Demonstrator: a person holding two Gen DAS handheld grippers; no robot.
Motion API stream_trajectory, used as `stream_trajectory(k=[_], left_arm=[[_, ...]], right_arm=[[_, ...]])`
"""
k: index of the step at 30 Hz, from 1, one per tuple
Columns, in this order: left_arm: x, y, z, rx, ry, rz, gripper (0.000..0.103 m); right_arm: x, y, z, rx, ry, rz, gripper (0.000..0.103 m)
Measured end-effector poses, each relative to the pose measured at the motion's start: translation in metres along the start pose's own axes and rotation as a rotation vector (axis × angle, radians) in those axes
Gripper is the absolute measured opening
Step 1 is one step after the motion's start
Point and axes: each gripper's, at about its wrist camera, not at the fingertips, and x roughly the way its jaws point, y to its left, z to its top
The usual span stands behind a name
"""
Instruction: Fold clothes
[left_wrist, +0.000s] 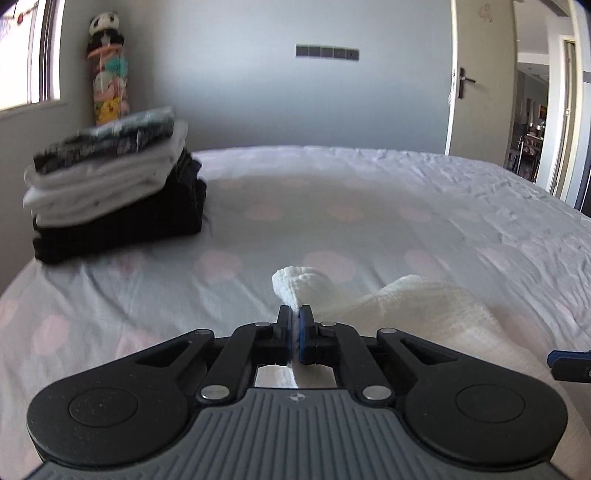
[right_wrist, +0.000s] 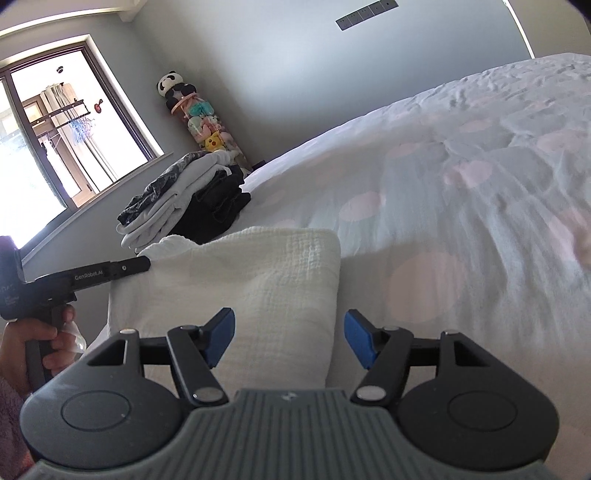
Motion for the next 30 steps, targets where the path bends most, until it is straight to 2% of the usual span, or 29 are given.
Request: stream_trajectory(k=[2,7,13,15,19,23,26,30], left_arm=[[0.020,0.006,-0.017,0.002,0.058,0.039,0.005],[0.039,0.017,-0.030,-0.041,0.111,0.058,0.005],[0.037,0.017,-0.033,-0.042,0.105,0.048,0.007],[0.026,0.020,-0.029,-0.084,0.098,0.038,0.013],[-0.007,0.028,-0.020,-0.216,0.112,0.019,0.034],[-0.047,0.032,-0.014,-0.345,0.150,-0.037,0.045],[-0.074,0.028,-0.021,-0.405,0.201,-0.088,0.051],[-0.095,0.014,-0.043,-0.391,0.331,-0.086,0.055]], right_arm=[[0.003,-0.001,-0.001,0.005,0.010,-0.004,0.069],[0.012,-0.005,-0.006,0.009,0.040,-0.008,0.069],[0.019,-0.008,-0.008,0.016,0.068,-0.007,0.070],[0.019,-0.008,-0.008,0.019,0.068,-0.011,0.070],[0.014,-0.006,-0.005,0.025,0.048,-0.009,0.070],[0.008,-0.001,-0.003,0.009,0.028,0.007,0.070],[0.001,0.002,0.000,0.002,0.014,0.022,0.070],[-0.012,0.004,0.004,0.013,-0.003,0.040,0.070]])
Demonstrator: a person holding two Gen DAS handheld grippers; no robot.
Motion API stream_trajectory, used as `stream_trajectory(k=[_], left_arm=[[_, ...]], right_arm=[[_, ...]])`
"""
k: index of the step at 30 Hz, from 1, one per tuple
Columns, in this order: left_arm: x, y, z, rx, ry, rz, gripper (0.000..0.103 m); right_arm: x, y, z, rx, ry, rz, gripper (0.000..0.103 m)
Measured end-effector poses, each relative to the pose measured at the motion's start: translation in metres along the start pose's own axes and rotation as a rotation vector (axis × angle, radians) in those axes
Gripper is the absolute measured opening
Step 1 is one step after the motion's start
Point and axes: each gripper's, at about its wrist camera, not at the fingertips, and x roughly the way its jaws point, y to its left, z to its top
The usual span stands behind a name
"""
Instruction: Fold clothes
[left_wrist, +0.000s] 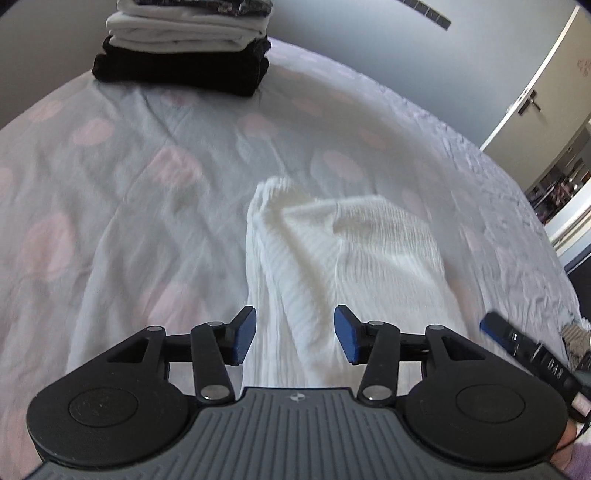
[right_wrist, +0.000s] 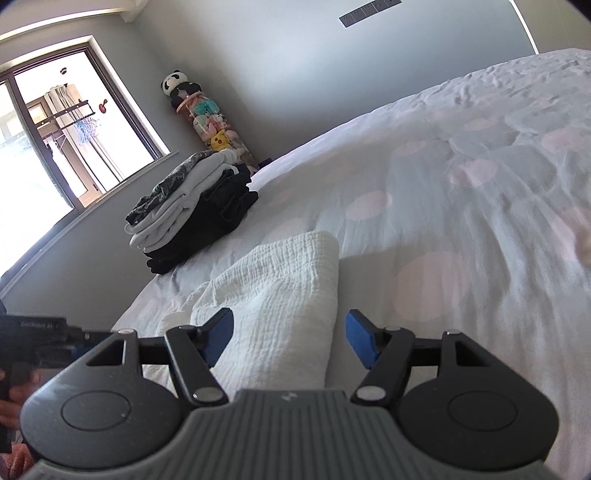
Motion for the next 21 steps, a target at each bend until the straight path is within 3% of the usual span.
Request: stream_trajectory(k=[6,11,12,13,16,21], left_arm=[[-0.006,0.002,-0.037,-0.048,0.084,-0.010,0.058],[0.000,-0.001,-0.052,-0.014,0.116,0.037,0.056],[0.001,-0.003,-0.054,-0.005,0.116,0.046,0.049],[0.000,-0.005,-0.057,0.004,0.111,0.052,0.034],[-0.006,-0.017,-0.062,0.079,0.072,0.050,0.012],[-0.031,-0.028,-0.068,0.110,-0.029,0.064,0.006]], right_arm=[[-0.021,0.006,0.001,-0.012,-0.012,0.030,0.071],[-0.033,0.010,-0.001,-0.020,-0.023,0.031,0.071],[-0.035,0.011,-0.002,-0.025,-0.024,0.029,0.071],[-0.036,0.012,-0.003,-0.031,-0.024,0.025,0.071],[-0.038,0.011,-0.006,-0.040,-0.018,0.014,0.071],[-0.041,0.007,-0.008,-0.030,-0.015,0.002,0.071]])
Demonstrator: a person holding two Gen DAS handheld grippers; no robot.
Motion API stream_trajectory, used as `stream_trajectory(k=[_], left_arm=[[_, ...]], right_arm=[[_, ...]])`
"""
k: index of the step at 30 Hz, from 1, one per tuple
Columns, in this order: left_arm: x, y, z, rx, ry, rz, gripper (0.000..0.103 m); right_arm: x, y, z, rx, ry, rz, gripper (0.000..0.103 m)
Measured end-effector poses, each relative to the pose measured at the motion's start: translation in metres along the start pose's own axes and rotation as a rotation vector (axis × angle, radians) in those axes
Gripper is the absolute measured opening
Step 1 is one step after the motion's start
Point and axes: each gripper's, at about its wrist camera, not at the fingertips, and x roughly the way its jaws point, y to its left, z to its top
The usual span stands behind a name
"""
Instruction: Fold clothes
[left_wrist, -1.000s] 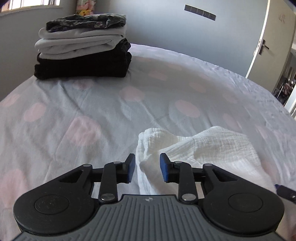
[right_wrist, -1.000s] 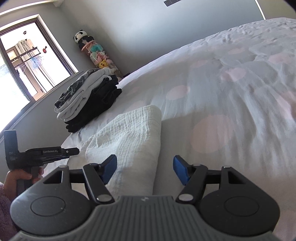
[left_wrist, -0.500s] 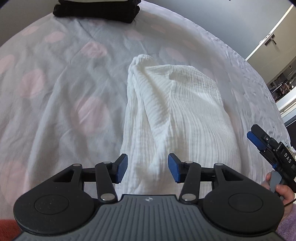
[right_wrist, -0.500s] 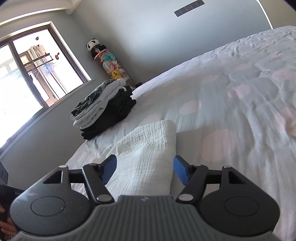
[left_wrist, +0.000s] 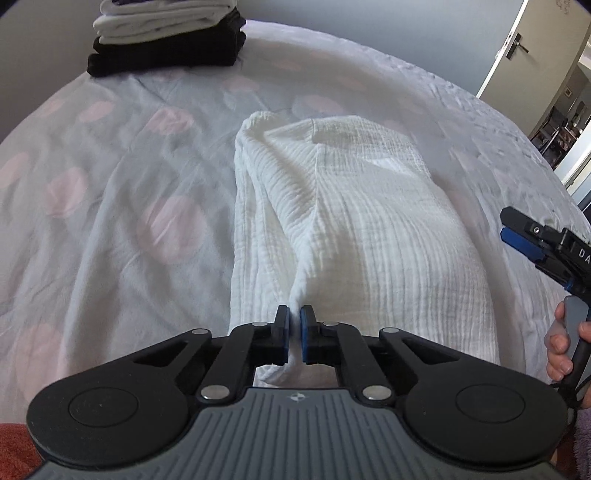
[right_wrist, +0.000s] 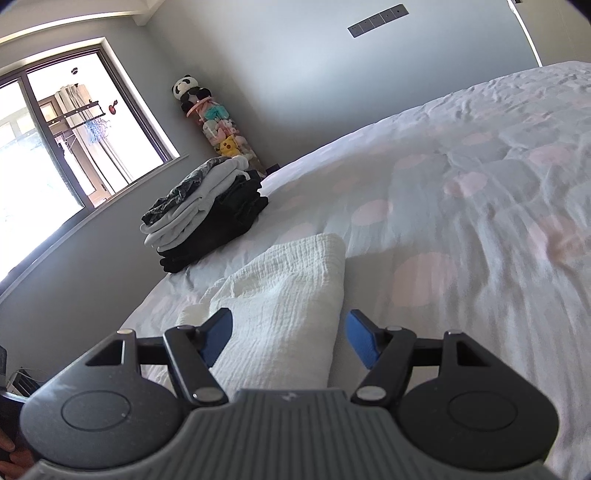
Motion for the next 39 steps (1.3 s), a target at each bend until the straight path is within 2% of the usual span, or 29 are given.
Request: stream_trajectory(k=[3,7,11,13,15,16,18,24,27,31,32,34,36,37,39], left_arm=[[-0.019,0.010,0.001,-0.051,-0.020,0.022,0.005],[-0.004,0.018,-0.001,-0.054,0.093,0.104,0.005],[0.025,0.002,-0.002,0.028,0.189,0.227,0.004],[0.034,-0.003,-0.001,0.050,0.208,0.253,0.004],[0.042,-0.008,-0.001,0.072,0.228,0.279,0.004],[0.047,-0.010,-0.001,0.083,0.237,0.292,0.005],[0.049,-0.011,-0.001,0.087,0.243,0.297,0.005],[0.050,-0.005,0.000,0.054,0.255,0.283,0.005],[0.051,-0.005,0.001,0.063,0.261,0.290,0.005],[0.046,-0.005,0.002,0.066,0.249,0.285,0.007],[0.041,-0.004,0.002,0.058,0.236,0.272,0.010],[0.028,-0.001,0.002,0.025,0.196,0.231,0.032],[0.013,0.005,0.004,-0.021,0.146,0.179,0.045],[0.006,0.007,0.006,-0.037,0.118,0.151,0.053],[-0.006,0.011,0.013,-0.062,0.060,0.100,0.061]], right_arm=[[-0.005,-0.002,0.001,0.009,-0.009,-0.003,0.071],[-0.009,-0.003,0.001,0.022,-0.012,0.006,0.071],[-0.009,0.006,0.000,-0.032,-0.003,0.015,0.070],[-0.011,0.017,-0.002,-0.099,-0.001,0.029,0.062],[-0.008,0.029,-0.005,-0.178,0.019,0.041,0.038],[-0.005,0.034,-0.007,-0.209,0.037,0.037,0.033],[0.007,0.038,-0.012,-0.245,0.080,0.028,0.021],[0.049,0.042,-0.029,-0.351,0.237,-0.057,0.019],[0.060,0.044,-0.040,-0.433,0.263,-0.087,0.018],[0.060,0.042,-0.038,-0.422,0.261,-0.080,0.018],[0.057,0.041,-0.037,-0.411,0.254,-0.072,0.020],[0.048,0.041,-0.033,-0.393,0.226,-0.057,0.022],[0.038,0.042,-0.027,-0.363,0.191,-0.035,0.040],[0.033,0.042,-0.024,-0.346,0.171,-0.023,0.044],[0.026,0.042,-0.020,-0.322,0.133,-0.006,0.053]])
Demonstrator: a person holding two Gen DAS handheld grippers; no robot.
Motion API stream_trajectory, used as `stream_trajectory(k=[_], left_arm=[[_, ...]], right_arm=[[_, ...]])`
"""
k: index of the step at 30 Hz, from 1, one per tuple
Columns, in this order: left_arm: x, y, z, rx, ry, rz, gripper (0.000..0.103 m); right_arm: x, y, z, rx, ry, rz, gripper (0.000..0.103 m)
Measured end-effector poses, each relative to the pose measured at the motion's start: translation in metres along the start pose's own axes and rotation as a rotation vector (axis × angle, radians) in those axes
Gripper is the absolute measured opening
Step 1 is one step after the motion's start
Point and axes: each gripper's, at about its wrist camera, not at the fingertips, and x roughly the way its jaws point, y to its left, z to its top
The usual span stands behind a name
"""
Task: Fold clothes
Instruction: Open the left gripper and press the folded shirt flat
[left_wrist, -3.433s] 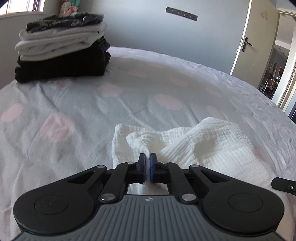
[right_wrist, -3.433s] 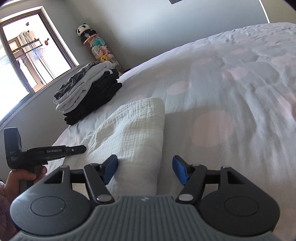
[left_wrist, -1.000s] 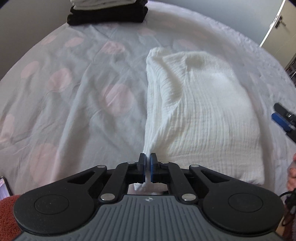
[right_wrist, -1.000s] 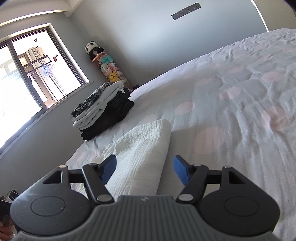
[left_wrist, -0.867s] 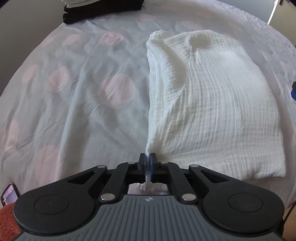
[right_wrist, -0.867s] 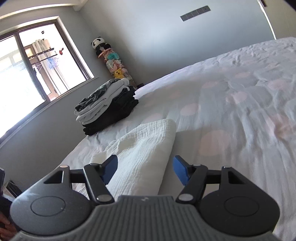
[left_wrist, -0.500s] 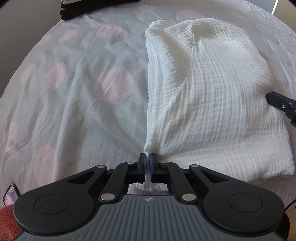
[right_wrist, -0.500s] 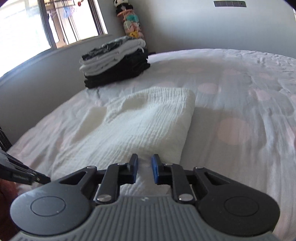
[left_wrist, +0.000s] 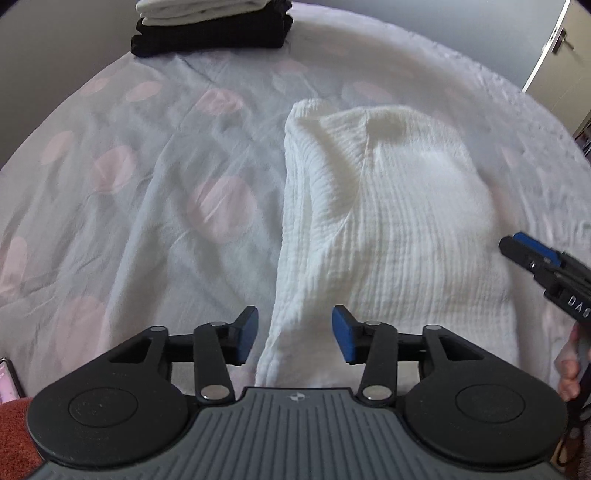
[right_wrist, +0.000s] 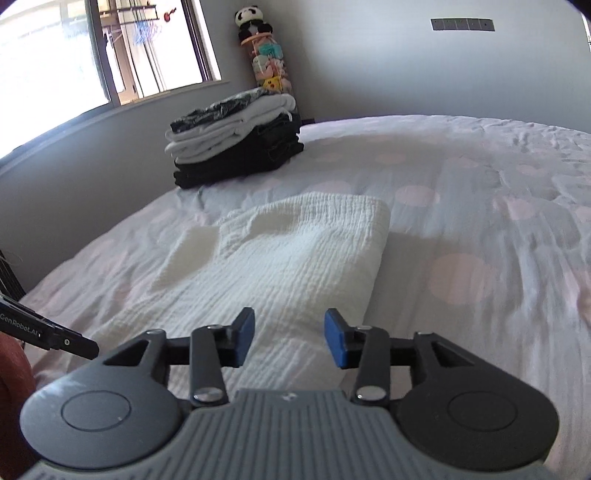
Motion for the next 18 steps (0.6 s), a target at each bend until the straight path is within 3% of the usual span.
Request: stream_trajectory(k=[3,6,12,18], left_arm=[[0.001,0.004,0.018,-0.030,-0.073,-0.054,0.069],[0.020,0.010,0.039,-0.051,-0.117,-0.052,0.070],[0.076,0.021,0.066,-0.124,-0.153,-0.068,0.071],[0.124,0.040,0.080,-0.195,-0.113,-0.167,0.071]], right_arm=[[-0.004,-0.008,0.004,0.060,-0.027,-0.011,0.065],[0.000,-0.020,0.004,0.156,-0.033,-0.028,0.073],[0.008,-0.046,0.000,0.331,-0.067,0.005,0.074],[0.020,-0.059,-0.003,0.422,-0.088,0.011,0.074]])
